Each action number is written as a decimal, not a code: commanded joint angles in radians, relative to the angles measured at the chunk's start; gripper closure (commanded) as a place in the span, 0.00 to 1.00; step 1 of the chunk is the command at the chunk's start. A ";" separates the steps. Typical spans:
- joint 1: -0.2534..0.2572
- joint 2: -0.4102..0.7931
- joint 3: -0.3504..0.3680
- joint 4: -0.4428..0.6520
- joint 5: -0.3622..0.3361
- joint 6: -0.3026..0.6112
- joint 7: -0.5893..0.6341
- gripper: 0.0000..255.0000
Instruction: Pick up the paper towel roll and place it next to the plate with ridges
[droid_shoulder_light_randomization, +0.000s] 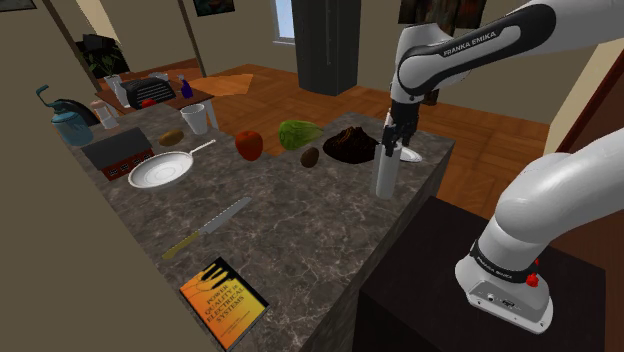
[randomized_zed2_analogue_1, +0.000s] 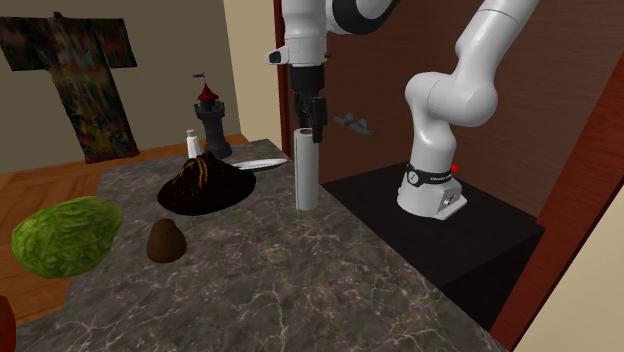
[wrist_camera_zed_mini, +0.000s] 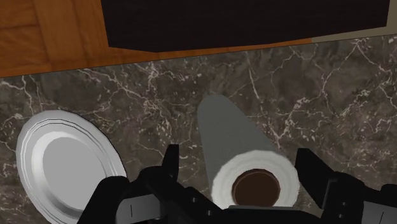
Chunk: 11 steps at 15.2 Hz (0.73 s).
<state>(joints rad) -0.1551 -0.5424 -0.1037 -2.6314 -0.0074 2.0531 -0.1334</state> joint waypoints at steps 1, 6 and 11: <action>0.000 0.000 0.000 0.000 0.000 0.000 0.000 0.00; -0.002 -0.036 0.002 0.105 -0.001 -0.140 0.002 0.00; -0.002 -0.036 0.002 0.105 -0.001 -0.140 0.002 0.00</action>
<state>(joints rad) -0.1570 -0.5783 -0.1012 -2.5278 -0.0088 1.9139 -0.1317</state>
